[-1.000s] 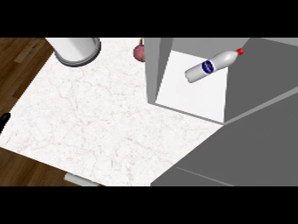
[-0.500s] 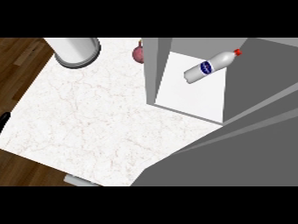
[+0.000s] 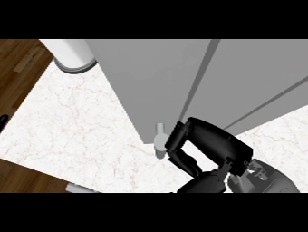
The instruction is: Pick up the bottled water, place it into the cabinet and close the cabinet
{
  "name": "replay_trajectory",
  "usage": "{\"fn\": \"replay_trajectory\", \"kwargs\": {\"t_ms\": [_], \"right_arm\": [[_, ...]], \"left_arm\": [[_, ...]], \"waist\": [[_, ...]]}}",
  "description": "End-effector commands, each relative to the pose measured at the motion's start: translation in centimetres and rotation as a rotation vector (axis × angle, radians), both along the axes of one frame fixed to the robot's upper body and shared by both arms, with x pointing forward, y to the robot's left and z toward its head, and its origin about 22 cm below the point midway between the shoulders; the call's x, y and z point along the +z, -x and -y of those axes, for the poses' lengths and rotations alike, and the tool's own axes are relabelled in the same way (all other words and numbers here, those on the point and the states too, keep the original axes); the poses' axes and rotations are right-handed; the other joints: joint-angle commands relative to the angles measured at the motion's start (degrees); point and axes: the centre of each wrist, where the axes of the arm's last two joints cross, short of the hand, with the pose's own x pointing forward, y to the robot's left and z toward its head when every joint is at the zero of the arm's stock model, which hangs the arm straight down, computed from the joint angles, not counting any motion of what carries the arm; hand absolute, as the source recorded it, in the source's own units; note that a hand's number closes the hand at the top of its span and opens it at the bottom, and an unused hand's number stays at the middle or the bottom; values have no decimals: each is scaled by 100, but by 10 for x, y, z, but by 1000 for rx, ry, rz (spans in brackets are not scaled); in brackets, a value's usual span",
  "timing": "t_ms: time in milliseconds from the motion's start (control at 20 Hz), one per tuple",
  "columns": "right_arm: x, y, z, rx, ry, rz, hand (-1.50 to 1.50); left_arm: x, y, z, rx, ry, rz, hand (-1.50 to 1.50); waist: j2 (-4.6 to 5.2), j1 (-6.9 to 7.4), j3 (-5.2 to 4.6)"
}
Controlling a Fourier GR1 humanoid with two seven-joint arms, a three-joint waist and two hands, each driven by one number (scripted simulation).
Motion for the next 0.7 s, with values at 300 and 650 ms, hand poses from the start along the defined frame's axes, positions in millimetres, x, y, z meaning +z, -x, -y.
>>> {"fn": "replay_trajectory", "kwargs": {"t_ms": [300, 650], "right_arm": [[44, -82, -55, -351, -81, 7, 150], [57, -111, -67, -475, -144, -29, 150]], "left_arm": [[-12, 8, -10, 36, 16, -28, -150], [-11, 9, -8, 31, 41, -12, -150]], "waist": [[-82, -204, 34], [-61, -304, 53]]}}
